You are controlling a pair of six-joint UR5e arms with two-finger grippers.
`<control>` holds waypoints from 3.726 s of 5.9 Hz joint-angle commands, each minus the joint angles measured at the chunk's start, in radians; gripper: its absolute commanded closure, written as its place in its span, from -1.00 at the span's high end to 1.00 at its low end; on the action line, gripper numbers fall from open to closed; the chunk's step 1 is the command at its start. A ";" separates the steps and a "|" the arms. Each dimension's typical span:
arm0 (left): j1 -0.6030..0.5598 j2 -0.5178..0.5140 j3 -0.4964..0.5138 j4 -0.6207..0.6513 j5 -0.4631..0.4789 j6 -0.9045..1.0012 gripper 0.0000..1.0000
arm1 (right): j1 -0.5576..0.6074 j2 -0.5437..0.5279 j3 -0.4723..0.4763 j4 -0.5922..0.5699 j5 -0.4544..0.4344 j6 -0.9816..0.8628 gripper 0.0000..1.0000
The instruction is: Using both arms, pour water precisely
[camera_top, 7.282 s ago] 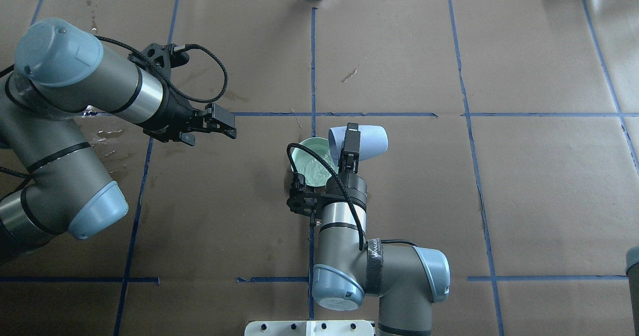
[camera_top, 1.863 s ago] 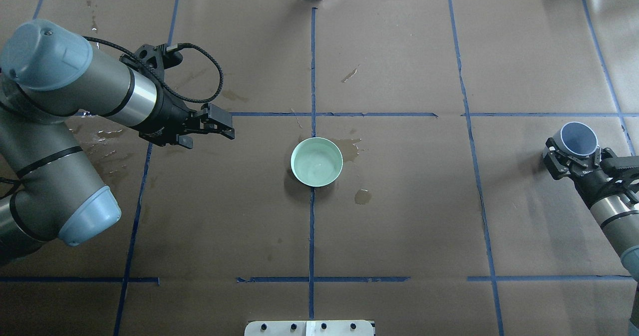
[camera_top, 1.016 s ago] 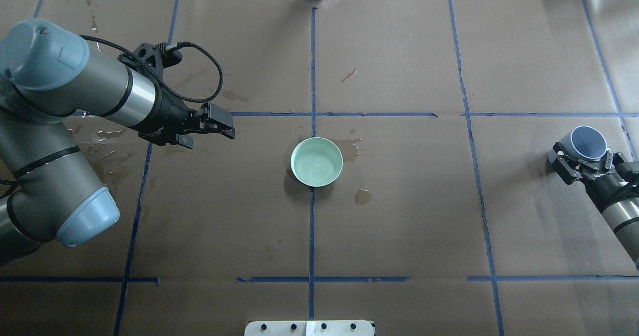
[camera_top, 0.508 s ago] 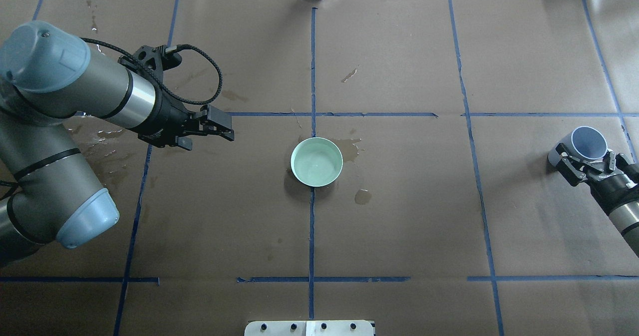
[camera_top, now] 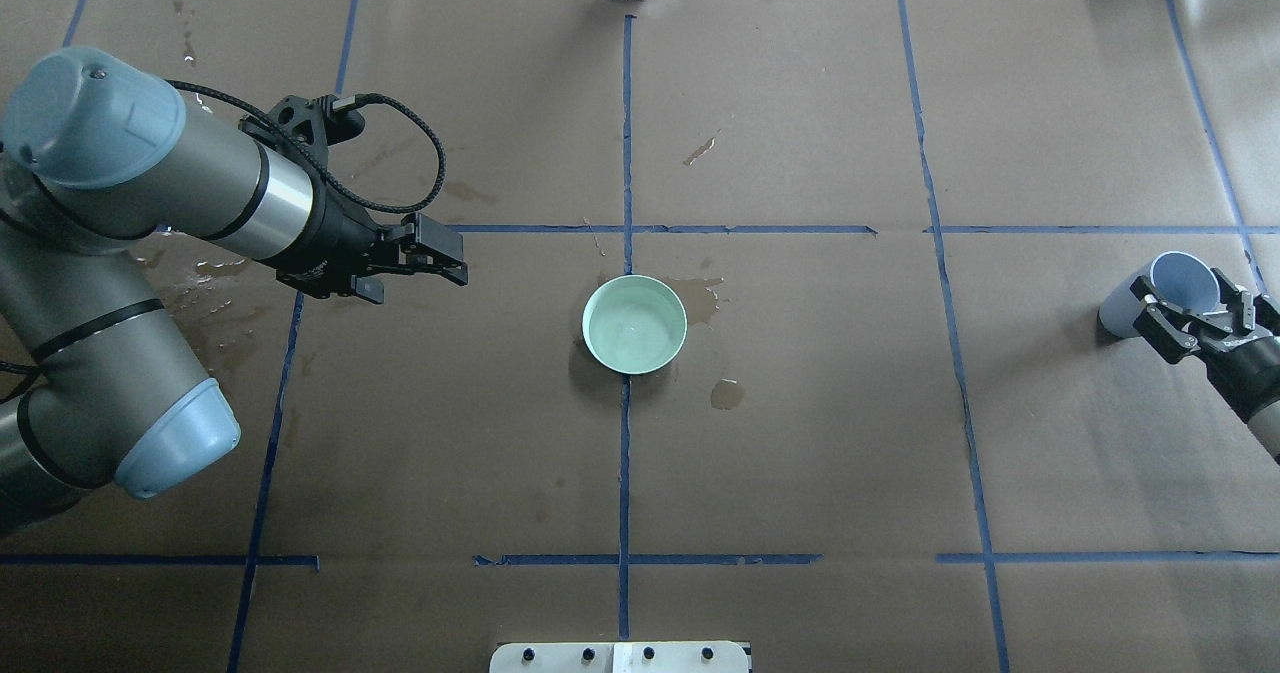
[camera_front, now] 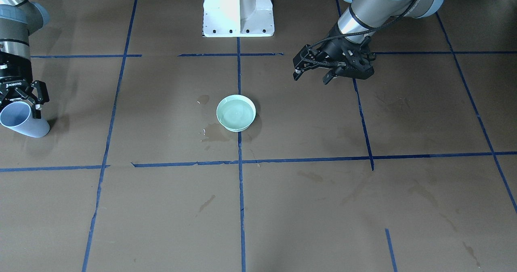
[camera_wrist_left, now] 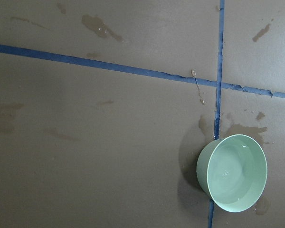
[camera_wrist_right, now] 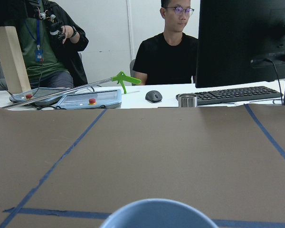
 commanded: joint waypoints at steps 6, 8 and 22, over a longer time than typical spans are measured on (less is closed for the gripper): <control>0.070 -0.009 0.019 0.003 0.043 -0.064 0.99 | 0.478 0.011 0.057 -0.049 0.611 -0.076 1.00; 0.137 -0.035 0.051 0.005 0.133 -0.080 0.99 | 0.681 0.020 0.060 -0.127 0.881 -0.163 1.00; 0.197 -0.379 0.453 0.095 0.184 -0.140 0.83 | 1.079 0.066 0.453 -1.825 1.594 -1.291 1.00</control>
